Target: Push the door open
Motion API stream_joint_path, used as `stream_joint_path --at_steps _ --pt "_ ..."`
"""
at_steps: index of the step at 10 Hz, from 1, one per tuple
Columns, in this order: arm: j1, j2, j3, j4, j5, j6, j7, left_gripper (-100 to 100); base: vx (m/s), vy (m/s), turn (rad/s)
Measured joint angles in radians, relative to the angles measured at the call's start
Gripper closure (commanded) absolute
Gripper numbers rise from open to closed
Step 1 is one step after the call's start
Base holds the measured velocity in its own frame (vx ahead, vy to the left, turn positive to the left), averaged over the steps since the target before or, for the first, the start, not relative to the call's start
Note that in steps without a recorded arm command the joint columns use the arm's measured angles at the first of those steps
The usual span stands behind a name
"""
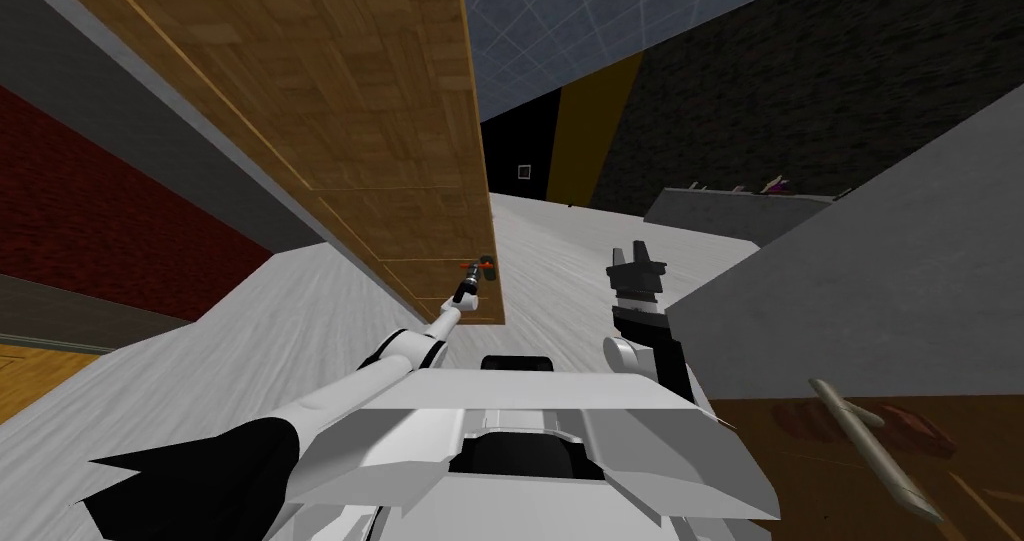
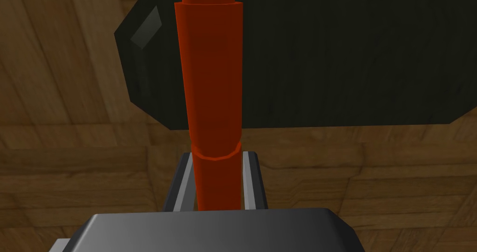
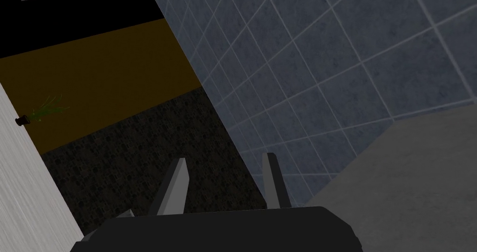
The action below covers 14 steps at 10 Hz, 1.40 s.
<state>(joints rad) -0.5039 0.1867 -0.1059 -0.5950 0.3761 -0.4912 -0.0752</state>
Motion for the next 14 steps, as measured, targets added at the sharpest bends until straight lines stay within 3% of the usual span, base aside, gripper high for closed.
stream_joint_path --at_steps 2,3,4,6,7,8,10,14 --pt "-0.015 0.003 0.013 0.042 0.003 -0.017 0.0 100 0.142 -0.072 0.04" --pt "-0.001 0.006 0.022 0.017 0.005 -0.01 -0.006 100 0.136 -0.078 0.045" --pt "-0.009 0.009 0.03 0.032 0.007 -0.014 -0.007 100 0.127 -0.072 0.045" --pt "0.012 0.015 0.048 -0.001 0.011 -0.003 -0.018 100 0.148 -0.095 0.058" --pt "0.001 0.018 0.057 0.024 0.014 -0.009 -0.019 100 0.154 -0.118 0.061" --pt "0.024 0.023 0.07 -0.011 0.017 0.0 -0.027 100 0.163 -0.124 0.077" --pt "0.023 0.037 0.091 -0.004 0.023 0.004 -0.03 100 0.18 -0.132 0.067" --pt "0.022 0.047 0.123 0.012 0.032 -0.009 -0.043 100 0.145 -0.075 0.057"
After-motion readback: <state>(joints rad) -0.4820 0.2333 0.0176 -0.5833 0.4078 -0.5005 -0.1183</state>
